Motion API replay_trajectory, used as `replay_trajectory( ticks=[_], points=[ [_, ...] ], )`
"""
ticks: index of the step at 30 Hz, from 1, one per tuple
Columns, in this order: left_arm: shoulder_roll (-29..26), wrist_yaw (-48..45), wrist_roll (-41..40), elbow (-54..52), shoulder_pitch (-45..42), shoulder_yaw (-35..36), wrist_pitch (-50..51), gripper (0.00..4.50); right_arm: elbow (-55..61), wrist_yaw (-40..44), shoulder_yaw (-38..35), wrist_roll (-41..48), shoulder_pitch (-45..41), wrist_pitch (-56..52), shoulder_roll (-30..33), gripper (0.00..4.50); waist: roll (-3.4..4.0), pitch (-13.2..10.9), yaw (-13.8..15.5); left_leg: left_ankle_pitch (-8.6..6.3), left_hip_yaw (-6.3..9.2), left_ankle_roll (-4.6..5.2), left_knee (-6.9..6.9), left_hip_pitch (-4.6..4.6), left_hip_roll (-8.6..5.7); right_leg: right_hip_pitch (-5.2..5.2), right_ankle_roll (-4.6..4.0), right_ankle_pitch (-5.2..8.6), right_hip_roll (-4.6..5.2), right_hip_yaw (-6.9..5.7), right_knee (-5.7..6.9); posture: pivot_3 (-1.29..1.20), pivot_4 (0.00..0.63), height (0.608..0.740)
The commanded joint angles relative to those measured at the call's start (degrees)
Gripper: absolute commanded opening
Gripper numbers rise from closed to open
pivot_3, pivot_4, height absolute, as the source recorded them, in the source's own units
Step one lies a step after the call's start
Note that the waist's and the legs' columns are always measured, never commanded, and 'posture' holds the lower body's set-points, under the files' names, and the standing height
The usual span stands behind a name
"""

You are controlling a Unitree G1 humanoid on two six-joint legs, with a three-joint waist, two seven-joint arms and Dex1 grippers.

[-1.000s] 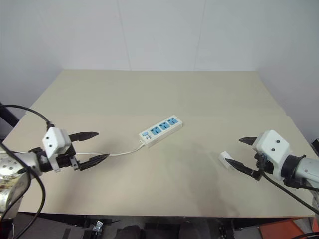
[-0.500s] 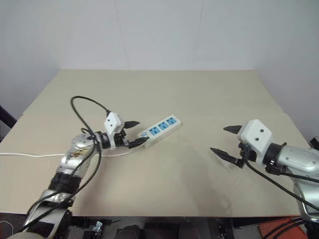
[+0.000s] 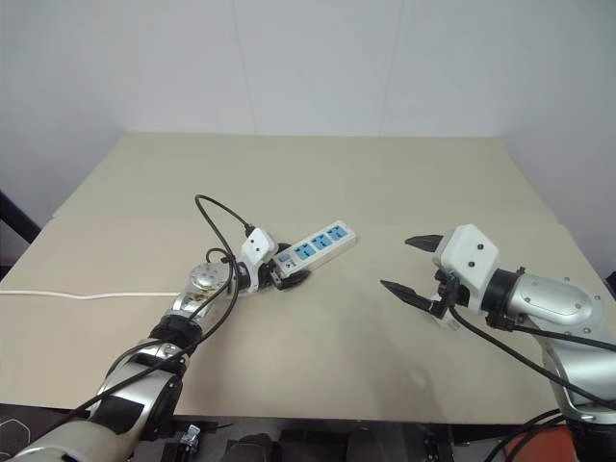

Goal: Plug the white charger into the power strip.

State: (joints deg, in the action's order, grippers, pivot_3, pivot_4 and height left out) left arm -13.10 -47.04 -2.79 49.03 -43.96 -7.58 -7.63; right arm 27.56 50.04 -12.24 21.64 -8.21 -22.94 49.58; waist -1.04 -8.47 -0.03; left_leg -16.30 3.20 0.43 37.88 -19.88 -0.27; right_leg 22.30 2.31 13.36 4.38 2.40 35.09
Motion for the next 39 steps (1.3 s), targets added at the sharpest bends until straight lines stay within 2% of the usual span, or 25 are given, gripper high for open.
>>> replay_trajectory(
  ticks=[1,5,10,14,17,18,20,24,29,39],
  points=[
    [0.6,-3.4,-1.4,-1.1,1.9,0.4,-0.8,3.37,1.7,-0.4,-0.9,1.0,-0.9,0.1,0.1,4.4,0.01,0.0,0.1,0.0,0.0,0.0,0.0,0.0,0.0,0.0,0.0,0.0,0.0,0.0,0.0,0.0,0.15,0.74],
    [-2.2,-10.1,-4.5,-10.9,5.8,0.9,0.7,3.33,2.2,-0.4,-1.0,1.2,-0.6,-0.1,0.1,4.4,0.02,0.0,-0.2,0.0,-0.01,0.0,0.0,-0.01,0.03,0.03,0.0,0.0,-0.02,0.01,-0.02,0.0,0.15,0.74],
    [-10.5,-22.5,-9.1,-27.2,13.9,-0.1,5.4,3.33,2.5,-0.3,-0.2,1.5,-0.4,-0.4,-0.2,4.4,0.04,0.0,-1.2,0.0,-0.03,0.0,-0.01,-0.09,0.11,0.19,-0.02,-0.01,-0.06,0.06,0.03,0.0,0.15,0.74],
    [-15.1,-27.4,-8.5,-32.6,19.0,-2.4,6.3,3.33,2.0,0.3,1.1,1.8,-1.4,-0.5,-0.5,4.4,0.05,0.0,-0.7,0.0,-0.04,0.0,-0.01,-0.02,0.1,0.15,-0.03,-0.01,-0.04,0.06,0.08,0.0,0.15,0.74],
    [-15.6,-27.0,-7.8,-33.6,20.8,-3.0,6.0,3.33,1.1,0.5,2.7,1.8,-2.8,-0.4,-0.6,4.4,0.05,0.0,-0.3,0.0,-0.01,0.0,-0.01,0.04,0.09,0.03,-0.03,-0.01,-0.02,0.01,0.05,0.0,0.15,0.74],
    [-15.3,-26.5,-8.3,-33.8,20.8,-2.8,6.6,4.06,0.9,0.5,3.0,1.8,-3.1,-0.4,-0.6,4.4,0.06,0.0,-0.3,0.0,-0.01,0.0,0.0,0.03,0.08,0.03,-0.03,-0.01,-0.02,0.01,0.04,0.0,0.15,0.74],
    [-15.1,-27.1,-10.2,-34.5,20.5,-2.1,8.6,4.47,0.5,0.8,3.3,1.9,-3.6,-0.4,-0.4,4.4,0.05,0.0,-0.3,0.0,-0.01,0.0,0.0,0.03,0.08,0.04,-0.03,-0.01,-0.03,0.01,0.05,0.0,0.15,0.74],
    [-15.8,-28.3,-11.5,-34.2,20.4,-1.0,8.3,4.47,0.3,1.3,3.2,2.1,-3.6,-0.6,0.0,4.4,0.05,0.0,-0.6,0.0,0.0,0.01,-0.01,0.0,0.09,0.08,-0.04,-0.01,-0.04,0.0,0.04,0.0,0.15,0.74],
    [-15.3,-30.2,-14.6,-31.8,22.4,1.9,2.1,4.47,0.6,2.0,2.9,2.5,-3.1,-0.9,0.8,4.4,0.06,0.0,-0.9,0.0,-0.02,0.01,-0.01,0.01,0.1,0.08,-0.04,-0.02,-0.04,0.01,0.04,0.0,0.15,0.74],
    [-12.5,-29.8,-12.2,-24.7,22.4,0.7,-2.0,4.47,0.1,3.7,2.4,3.8,-4.5,-1.2,2.1,4.4,0.1,0.1,-0.4,0.0,-0.01,0.01,-0.01,0.03,0.09,0.05,-0.04,-0.02,-0.02,-0.01,0.02,0.0,0.15,0.74]
  ],
)
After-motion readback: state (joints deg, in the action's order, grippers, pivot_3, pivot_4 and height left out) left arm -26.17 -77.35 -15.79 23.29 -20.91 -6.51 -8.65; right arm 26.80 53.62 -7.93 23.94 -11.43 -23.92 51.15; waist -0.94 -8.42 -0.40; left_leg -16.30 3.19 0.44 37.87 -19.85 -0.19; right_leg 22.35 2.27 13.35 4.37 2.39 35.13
